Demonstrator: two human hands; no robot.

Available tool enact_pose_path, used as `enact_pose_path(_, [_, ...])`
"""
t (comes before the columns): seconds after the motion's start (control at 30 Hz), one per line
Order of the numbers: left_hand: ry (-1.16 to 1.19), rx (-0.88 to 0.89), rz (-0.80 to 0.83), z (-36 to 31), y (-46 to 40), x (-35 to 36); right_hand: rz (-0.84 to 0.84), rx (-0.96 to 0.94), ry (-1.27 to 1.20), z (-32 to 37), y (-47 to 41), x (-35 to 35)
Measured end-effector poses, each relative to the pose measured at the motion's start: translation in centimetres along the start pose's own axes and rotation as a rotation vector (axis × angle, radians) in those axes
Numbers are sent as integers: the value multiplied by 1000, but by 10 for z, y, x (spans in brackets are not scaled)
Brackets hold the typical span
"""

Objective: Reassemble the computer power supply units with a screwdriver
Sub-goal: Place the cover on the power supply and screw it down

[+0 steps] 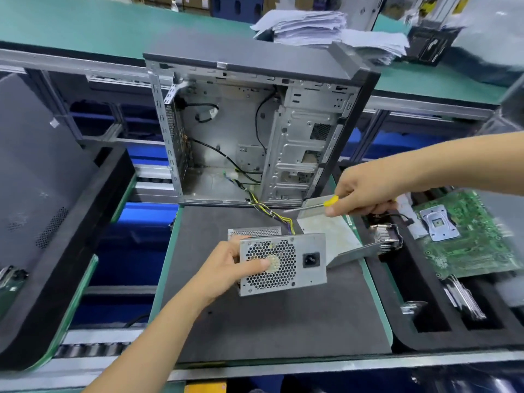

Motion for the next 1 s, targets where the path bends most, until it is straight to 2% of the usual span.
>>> enact_pose_path(0.07, [-259,82,15,4,4,-4,-236,-87,28,-20,-9,2])
enact_pose_path(0.13, [-486,150,-1,17,10,-1,-369,-91,157,-45,-31,29])
enact_pose_path(0.33, [-836,454,148,60,37,21,-496,-146,373,-98,-108,106])
enact_pose_path(0.43, [-922,411,167,57,25,24,-579,-133,423,-112,-123,112])
enact_pose_path(0.53, [-1025,276,136,59,20,23,-628,-161,554,-115,-126,113])
enact_pose_path(0.6, [-1014,182,127,56,28,17,-696,-153,582,-120,-114,101])
enact_pose_path(0.7, [-854,158,-33,28,33,6,-884,-206,363,-130,-77,67])
enact_pose_path(0.83, [-720,252,-438,-22,6,-7,-867,-399,-124,-132,-13,25])
enact_pose_path(0.9, [-795,154,-453,-33,-30,-1,-828,-460,-259,-129,9,7])
enact_pose_path(1.0, [-1054,-226,-267,-23,-101,26,-765,-515,-513,-129,21,-7])
Point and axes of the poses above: each hand's wrist, its own y-axis away from the middle knuckle, its own x-axis out of the palm, z = x × y, the point moved 5 cm from there along -y, towards the middle knuckle, and after that the axes turned 9 degrees about x, right-handed, at the moved point
